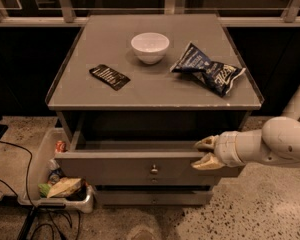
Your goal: Open top drawer
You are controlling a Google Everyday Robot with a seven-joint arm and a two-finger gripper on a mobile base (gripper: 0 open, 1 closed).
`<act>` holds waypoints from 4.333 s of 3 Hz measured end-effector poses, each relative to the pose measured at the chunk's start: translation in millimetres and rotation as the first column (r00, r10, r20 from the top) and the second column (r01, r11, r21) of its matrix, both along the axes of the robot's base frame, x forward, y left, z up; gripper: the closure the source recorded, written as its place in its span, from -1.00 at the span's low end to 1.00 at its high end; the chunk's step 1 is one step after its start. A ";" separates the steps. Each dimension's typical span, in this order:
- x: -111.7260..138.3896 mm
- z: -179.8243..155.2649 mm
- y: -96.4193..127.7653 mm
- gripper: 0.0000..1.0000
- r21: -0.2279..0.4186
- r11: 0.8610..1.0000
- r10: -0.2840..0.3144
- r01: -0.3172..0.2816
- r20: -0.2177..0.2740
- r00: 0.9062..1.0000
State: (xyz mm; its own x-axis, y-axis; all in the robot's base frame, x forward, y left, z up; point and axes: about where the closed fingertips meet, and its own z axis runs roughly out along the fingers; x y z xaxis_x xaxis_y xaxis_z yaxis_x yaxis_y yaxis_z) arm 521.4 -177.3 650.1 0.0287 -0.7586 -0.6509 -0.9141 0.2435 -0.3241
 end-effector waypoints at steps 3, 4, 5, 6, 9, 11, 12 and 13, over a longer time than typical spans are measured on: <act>-2.6 -0.6 -1.3 0.65 0.001 1.000 -0.001 0.001 -0.001 1.000; -2.6 -0.6 -1.2 0.17 0.001 1.000 -0.001 0.001 -0.001 1.000; -2.6 -0.6 -1.2 -0.28 0.001 1.000 -0.001 0.001 -0.001 1.000; -2.6 -0.6 -1.2 -0.76 0.001 1.000 -0.001 0.001 -0.001 1.000; -97.2 -11.0 2.1 -0.28 0.004 0.998 0.067 -0.067 0.021 0.998; -119.0 -10.2 -1.7 0.67 0.002 0.998 0.068 -0.068 0.020 0.997; -119.0 -10.2 -1.7 0.62 0.002 0.998 0.068 -0.068 0.020 0.997; -119.0 -10.2 -1.7 0.15 0.002 0.998 0.068 -0.068 0.020 0.997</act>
Offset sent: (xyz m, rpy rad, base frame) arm -0.0026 -0.0013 -0.0005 0.0009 0.0006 -0.0008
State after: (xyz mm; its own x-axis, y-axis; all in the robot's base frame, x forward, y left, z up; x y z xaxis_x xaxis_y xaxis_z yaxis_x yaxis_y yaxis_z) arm 402.5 -179.0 640.0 0.0931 -0.7530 -0.6514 -0.9220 0.1818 -0.3419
